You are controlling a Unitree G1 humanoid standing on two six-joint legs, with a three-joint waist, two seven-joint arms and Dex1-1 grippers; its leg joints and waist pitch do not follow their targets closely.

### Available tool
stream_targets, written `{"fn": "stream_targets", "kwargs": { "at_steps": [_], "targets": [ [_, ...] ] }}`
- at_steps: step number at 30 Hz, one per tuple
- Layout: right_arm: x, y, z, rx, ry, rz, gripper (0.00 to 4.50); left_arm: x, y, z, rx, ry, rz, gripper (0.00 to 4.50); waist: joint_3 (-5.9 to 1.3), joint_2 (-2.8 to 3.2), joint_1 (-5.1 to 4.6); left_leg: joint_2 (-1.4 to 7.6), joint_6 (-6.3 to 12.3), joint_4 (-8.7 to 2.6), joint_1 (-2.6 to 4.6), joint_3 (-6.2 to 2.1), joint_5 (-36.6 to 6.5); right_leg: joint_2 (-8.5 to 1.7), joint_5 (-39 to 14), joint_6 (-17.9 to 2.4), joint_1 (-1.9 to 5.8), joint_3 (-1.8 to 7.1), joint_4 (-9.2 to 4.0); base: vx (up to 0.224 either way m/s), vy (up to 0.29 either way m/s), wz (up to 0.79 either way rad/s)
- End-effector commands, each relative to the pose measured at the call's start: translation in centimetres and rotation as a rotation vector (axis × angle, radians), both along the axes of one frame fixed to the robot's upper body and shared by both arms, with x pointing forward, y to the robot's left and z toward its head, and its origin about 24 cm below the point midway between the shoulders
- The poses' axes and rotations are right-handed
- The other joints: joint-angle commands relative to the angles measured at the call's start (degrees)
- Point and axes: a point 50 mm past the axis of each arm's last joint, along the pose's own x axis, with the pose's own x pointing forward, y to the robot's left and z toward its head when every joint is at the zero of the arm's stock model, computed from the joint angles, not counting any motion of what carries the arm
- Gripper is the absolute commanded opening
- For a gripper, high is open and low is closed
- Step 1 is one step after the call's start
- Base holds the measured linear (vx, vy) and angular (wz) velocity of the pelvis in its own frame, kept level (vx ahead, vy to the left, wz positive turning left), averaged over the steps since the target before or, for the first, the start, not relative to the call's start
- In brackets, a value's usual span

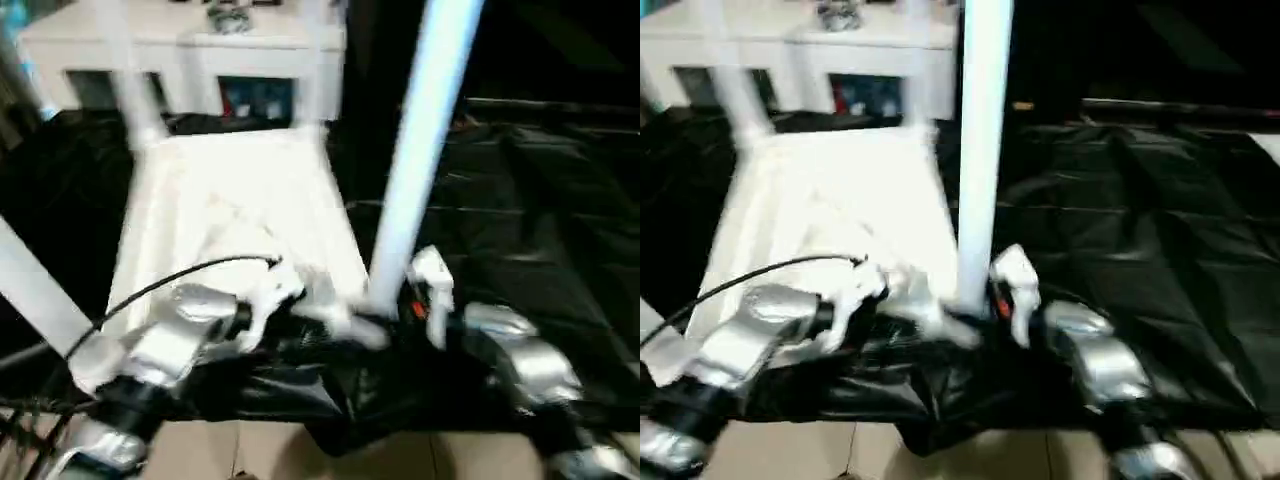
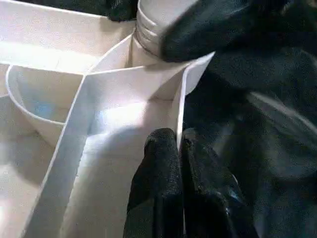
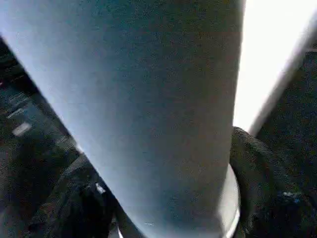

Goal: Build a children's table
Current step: Rotate leg to tighten

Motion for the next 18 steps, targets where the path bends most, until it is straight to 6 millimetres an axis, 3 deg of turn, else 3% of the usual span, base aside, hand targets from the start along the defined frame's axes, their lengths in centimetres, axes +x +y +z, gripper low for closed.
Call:
{"fn": "stream_targets", "kwargs": {
  "at_steps": [1, 3, 4, 5, 7, 9, 11, 18],
  "targets": [
    [-0.8, 2.9, -2.1, -0.021, 0.087, 0.000, 2.70, 0.6, -2.3, 0.9, -0.069, -0.040, 0.041, 0.00, -1.83, -0.66, -0.27, 2.75, -2.52, -5.06, 1.12, -1.91, -22.04, -2.85, -26.32, -7.28, 0.33, 1.39, -5.93, 0.000, 0.000, 0.00],
    [-0.6, 3.0, -2.2, -0.027, 0.092, -0.025, 2.70, 0.6, -2.4, 0.9, -0.070, -0.039, 0.048, 0.00, -1.83, -0.63, -0.41, 2.69, -2.59, -5.13, 1.10, -1.98, -22.40, -2.82, -26.83, -6.90, 0.21, 1.35, -6.02, 0.000, 0.000, 0.00],
    [0.2, 3.6, -2.6, -0.056, 0.101, -0.145, 2.70, 0.6, -3.4, 1.0, -0.075, -0.036, 0.084, 0.00, -1.87, -0.76, -0.71, 2.68, -2.69, -5.22, 0.99, -1.97, -22.07, -2.75, -26.22, -6.80, 0.16, 1.36, -6.00, 0.000, 0.000, 0.00],
    [0.5, 3.9, -2.7, -0.067, 0.100, -0.194, 3.05, 0.6, -3.8, 1.0, -0.076, -0.034, 0.101, 0.00, -1.87, -0.68, -0.89, 2.72, -2.88, -5.23, 1.01, -2.01, -22.14, -2.76, -25.99, -6.97, 0.08, 1.36, -5.92, 0.000, 0.000, 0.00],
    [0.7, 4.1, -2.6, -0.033, 0.112, -0.210, 3.05, 0.4, -4.2, 1.0, -0.083, -0.033, 0.100, 0.00, -1.96, -0.58, -1.45, 2.62, -3.04, -5.24, 0.90, -2.09, -22.66, -2.71, -25.67, -7.12, 0.23, 1.24, -6.00, 0.000, 0.000, 0.00],
    [0.8, 4.1, -2.5, -0.010, 0.119, -0.198, 3.45, 0.2, -4.4, 1.0, -0.090, -0.032, 0.078, 0.00, -2.08, -0.54, -1.23, 2.67, -2.22, -5.15, 1.12, -1.88, -22.11, -2.44, -22.38, -7.42, 0.07, 1.38, -5.97, 0.000, 0.000, 0.00],
    [0.8, 4.1, -2.4, -0.015, 0.114, -0.195, 3.50, 0.2, -4.4, 1.0, -0.090, -0.033, 0.070, 0.00, -2.18, -0.57, -1.04, 2.64, -1.40, -5.07, 0.96, -1.66, -20.61, -2.34, -18.44, -8.39, 0.27, 1.44, -5.69, 0.000, 0.000, 0.00],
    [-0.1, 3.2, -0.7, 0.010, 0.011, 0.066, 3.61, -0.5, -3.3, 1.1, -0.089, -0.042, -0.038, 0.00, -2.37, -0.73, -0.49, 2.70, 0.92, -4.68, 0.68, -1.31, -16.14, -2.32, -12.39, -9.93, 0.94, 1.39, -5.17, 0.000, 0.000, 0.00]
  ]
}}
